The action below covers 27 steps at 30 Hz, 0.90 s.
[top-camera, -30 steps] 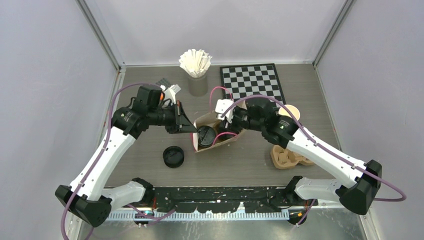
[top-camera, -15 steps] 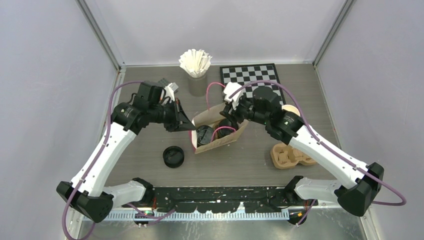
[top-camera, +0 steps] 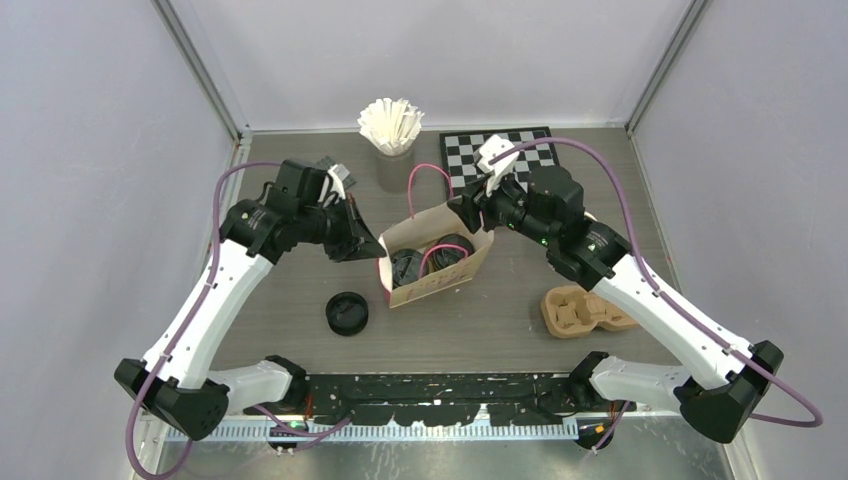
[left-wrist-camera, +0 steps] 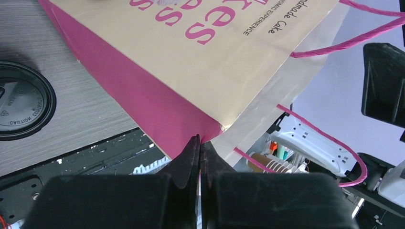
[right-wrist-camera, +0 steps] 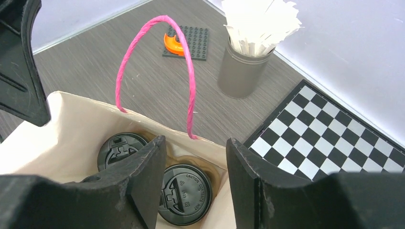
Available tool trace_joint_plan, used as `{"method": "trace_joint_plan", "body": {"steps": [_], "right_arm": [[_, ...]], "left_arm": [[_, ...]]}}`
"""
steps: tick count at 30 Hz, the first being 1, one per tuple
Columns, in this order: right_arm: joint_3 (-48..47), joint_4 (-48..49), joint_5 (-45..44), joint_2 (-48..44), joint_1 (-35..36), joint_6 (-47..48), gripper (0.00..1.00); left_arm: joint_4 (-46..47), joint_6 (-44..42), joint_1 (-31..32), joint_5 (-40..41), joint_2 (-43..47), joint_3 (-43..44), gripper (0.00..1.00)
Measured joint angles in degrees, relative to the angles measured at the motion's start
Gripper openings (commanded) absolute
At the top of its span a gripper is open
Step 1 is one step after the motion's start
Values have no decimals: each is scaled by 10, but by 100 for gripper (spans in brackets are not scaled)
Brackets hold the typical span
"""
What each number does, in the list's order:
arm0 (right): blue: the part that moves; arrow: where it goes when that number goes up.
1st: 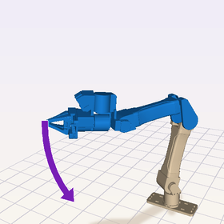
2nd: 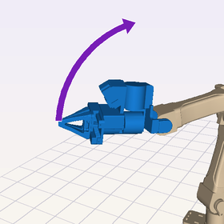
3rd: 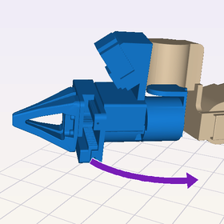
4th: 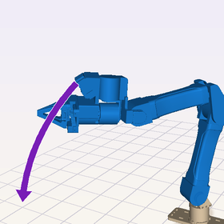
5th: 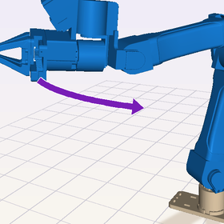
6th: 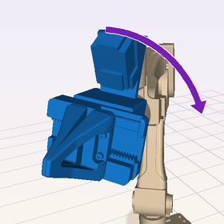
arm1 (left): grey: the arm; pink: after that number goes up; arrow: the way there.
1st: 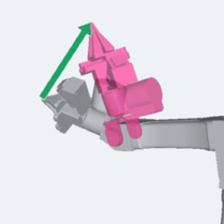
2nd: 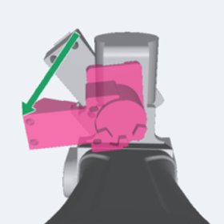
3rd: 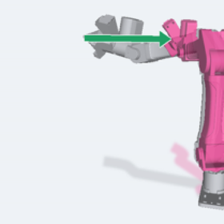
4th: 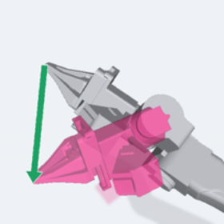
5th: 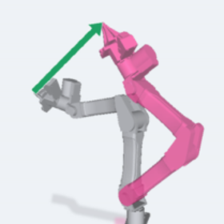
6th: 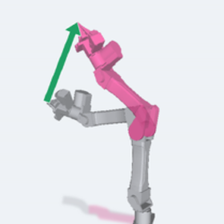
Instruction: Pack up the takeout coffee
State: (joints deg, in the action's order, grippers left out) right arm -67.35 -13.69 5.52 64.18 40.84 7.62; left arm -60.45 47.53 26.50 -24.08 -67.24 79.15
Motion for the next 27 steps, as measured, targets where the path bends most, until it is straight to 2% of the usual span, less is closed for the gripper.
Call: {"method": "trace_joint_plan", "body": {"steps": [4, 6, 10, 22, 27], "right_arm": [[-1, 2, -18, -6, 0, -21, 55], [-7, 1, -35, -7, 0, -34, 58], [-28, -6, -90, -7, 0, -75, 60], [-151, -140, -208, -1, -1, -182, 60], [-193, -198, -237, 19, -1, -228, 68]], "left_arm": [[-5, 3, 0, 13, -3, 9, 6], [-6, 2, 0, 23, -6, 12, 11], [0, -2, 0, 55, -5, 12, 13], [38, -47, -12, 117, -8, 3, 25], [41, -77, -14, 136, -21, 27, 35]]}}
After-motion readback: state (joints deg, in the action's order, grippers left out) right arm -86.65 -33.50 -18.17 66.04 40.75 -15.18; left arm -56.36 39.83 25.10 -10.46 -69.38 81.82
